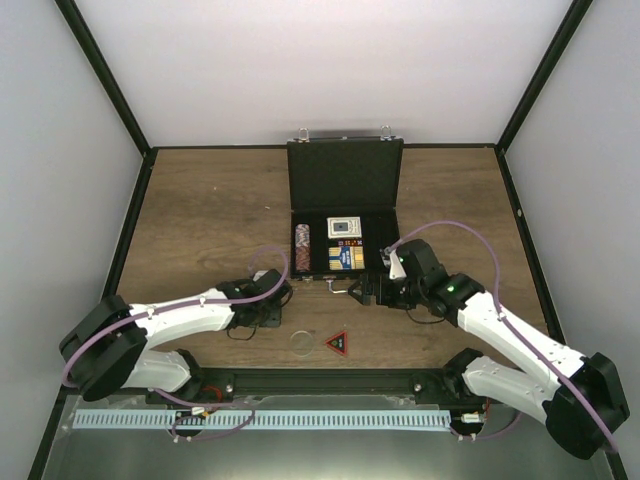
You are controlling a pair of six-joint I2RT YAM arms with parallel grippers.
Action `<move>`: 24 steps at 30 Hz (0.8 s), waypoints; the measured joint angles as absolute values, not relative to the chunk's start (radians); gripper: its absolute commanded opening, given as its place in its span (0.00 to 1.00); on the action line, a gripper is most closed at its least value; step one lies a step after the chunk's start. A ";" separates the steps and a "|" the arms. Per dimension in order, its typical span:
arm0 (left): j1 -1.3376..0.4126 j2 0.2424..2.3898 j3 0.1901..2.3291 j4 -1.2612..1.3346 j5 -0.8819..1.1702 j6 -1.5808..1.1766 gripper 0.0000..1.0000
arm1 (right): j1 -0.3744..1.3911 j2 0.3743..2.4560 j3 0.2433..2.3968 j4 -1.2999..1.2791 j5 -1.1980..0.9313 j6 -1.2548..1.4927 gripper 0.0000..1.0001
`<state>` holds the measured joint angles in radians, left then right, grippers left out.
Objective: Pack up texas hold em set
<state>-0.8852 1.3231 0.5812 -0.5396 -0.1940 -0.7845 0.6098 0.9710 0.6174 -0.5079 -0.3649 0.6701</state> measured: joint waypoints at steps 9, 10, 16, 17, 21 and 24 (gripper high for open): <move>-0.896 1.323 0.581 -0.531 -0.199 -0.786 0.36 | 0.610 0.961 0.592 -0.509 -0.316 0.670 1.00; -0.899 1.321 0.581 -0.528 -0.199 -0.785 0.36 | 0.610 0.957 0.587 -0.509 -0.312 0.670 1.00; -0.915 1.276 0.612 -0.494 -0.207 -0.754 0.32 | 0.610 0.945 0.578 -0.492 -0.329 0.670 0.98; -0.917 1.267 0.627 -0.474 -0.207 -0.741 0.32 | 0.610 0.947 0.575 -0.478 -0.344 0.672 0.97; -0.929 1.253 0.669 -0.389 -0.205 -0.674 0.31 | 0.610 0.986 0.573 -0.432 -0.412 0.683 0.94; -0.947 1.240 0.672 -0.318 -0.196 -0.608 0.33 | 0.609 1.018 0.573 -0.386 -0.485 0.702 0.91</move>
<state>-0.9466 1.2400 0.6724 -0.3180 -0.1955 -0.6083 0.6090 1.0183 0.5728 -0.3862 -0.4850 0.7021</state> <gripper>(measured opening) 0.443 0.936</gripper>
